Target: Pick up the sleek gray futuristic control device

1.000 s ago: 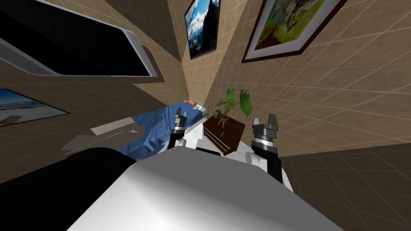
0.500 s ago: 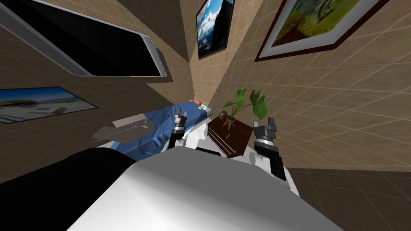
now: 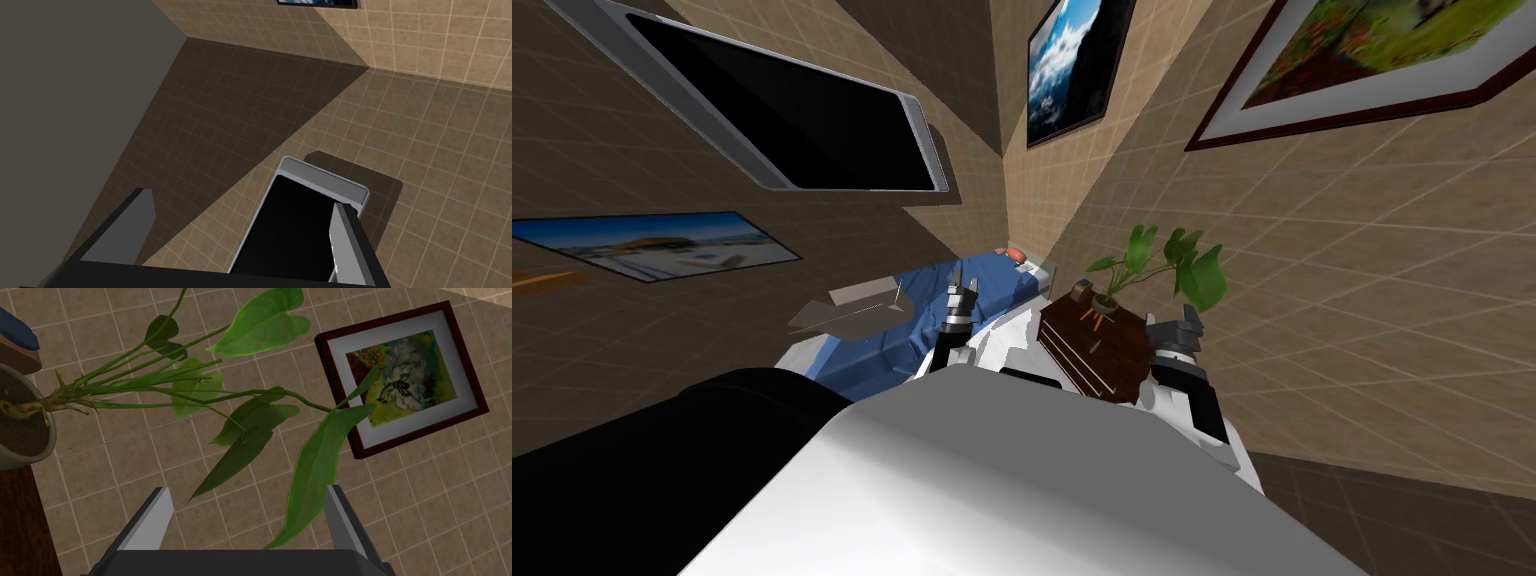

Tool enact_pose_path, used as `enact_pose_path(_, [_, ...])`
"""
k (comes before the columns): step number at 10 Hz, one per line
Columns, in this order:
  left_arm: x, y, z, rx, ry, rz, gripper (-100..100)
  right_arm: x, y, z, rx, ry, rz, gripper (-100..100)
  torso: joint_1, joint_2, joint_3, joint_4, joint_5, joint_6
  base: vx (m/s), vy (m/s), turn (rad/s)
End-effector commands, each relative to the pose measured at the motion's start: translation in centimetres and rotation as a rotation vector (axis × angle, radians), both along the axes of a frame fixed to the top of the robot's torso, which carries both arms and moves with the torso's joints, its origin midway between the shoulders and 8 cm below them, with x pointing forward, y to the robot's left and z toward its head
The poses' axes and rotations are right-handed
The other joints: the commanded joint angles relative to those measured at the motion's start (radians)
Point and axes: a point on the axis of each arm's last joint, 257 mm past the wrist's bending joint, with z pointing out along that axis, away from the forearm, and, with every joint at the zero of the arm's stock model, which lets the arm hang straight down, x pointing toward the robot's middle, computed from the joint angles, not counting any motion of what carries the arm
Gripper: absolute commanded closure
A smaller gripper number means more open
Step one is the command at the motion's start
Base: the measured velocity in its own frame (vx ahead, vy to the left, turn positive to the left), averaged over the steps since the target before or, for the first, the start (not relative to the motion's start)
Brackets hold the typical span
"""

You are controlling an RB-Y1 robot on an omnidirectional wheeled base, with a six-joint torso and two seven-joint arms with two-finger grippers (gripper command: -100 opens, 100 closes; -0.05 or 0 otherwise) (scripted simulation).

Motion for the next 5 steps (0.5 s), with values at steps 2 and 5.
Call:
enact_pose_path(2, [0.0, 0.0, 0.0, 0.000, 0.000, 0.000, 0, 0.0, -2.6, -2.2, 0.090, 0.044, -0.026, -100, 0.000, 0.000, 0.000, 0.000, 0.000, 0.000, 0.018, 0.059, 0.163])
enact_pose_path(5, [0.0, 0.0, 0.0, 0.000, 0.000, 0.000, 0, -0.4, -6.1, -5.7, 0.221, 0.099, -0.074, -100, -0.001, 0.000, 0.000, 0.000, 0.000, 0.001, 0.018, 0.051, 0.116])
